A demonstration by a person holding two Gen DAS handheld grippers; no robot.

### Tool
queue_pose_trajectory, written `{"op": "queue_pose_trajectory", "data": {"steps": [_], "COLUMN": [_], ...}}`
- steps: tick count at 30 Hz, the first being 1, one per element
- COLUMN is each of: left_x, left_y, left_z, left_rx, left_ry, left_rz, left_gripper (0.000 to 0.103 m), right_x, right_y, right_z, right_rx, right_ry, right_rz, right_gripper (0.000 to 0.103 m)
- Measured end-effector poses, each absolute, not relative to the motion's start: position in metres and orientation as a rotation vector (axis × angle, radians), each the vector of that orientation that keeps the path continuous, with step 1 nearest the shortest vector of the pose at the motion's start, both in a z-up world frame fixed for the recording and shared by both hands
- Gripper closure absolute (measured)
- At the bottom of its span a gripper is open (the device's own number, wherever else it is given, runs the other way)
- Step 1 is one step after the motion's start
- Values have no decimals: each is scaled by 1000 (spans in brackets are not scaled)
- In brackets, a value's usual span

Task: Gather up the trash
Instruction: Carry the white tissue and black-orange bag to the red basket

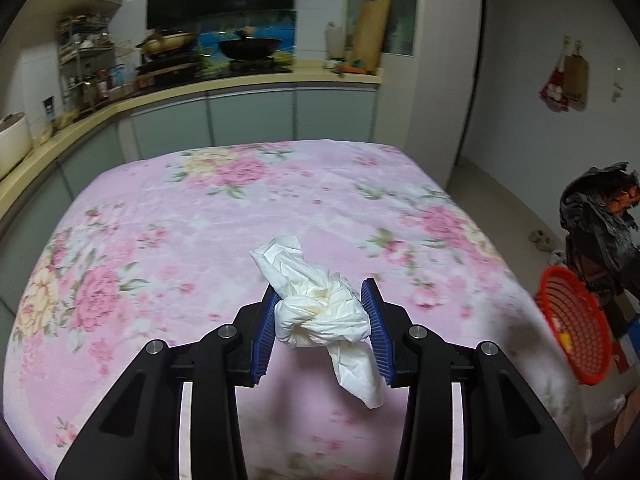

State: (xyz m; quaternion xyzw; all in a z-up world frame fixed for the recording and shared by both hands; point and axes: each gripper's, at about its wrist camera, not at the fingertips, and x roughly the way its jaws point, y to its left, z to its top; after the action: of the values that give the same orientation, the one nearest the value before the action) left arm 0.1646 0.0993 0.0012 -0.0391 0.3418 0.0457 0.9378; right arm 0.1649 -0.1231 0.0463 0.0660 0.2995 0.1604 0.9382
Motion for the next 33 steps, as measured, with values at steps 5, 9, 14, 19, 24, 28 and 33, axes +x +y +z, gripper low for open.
{"op": "queue_pose_trajectory", "data": {"steps": [5, 9, 14, 19, 24, 28, 33], "left_x": [166, 167, 169, 174, 180, 186, 188], "left_y": [71, 49, 24, -7, -42, -71, -99], "left_z": [2, 1, 2, 4, 5, 4, 2], "left_rx": [-55, -32, -15, -1, 11, 30, 36], "left_ry": [702, 706, 709, 722, 732, 739, 751], "left_rz": [50, 16, -26, -90, -161, -217, -270], "left_gripper": [64, 64, 64, 64, 64, 64, 64], "right_x": [159, 156, 156, 160, 160, 164, 167], "right_y": [-154, -181, -214, -235, -255, -274, -290], "right_z": [51, 50, 46, 39, 29, 21, 18], "right_rx": [146, 154, 188, 205, 234, 262, 291], "right_ry": [593, 591, 597, 631, 666, 694, 697], "right_rz": [280, 233, 170, 145, 98, 47, 4], "right_gripper": [60, 60, 60, 60, 60, 60, 60]}}
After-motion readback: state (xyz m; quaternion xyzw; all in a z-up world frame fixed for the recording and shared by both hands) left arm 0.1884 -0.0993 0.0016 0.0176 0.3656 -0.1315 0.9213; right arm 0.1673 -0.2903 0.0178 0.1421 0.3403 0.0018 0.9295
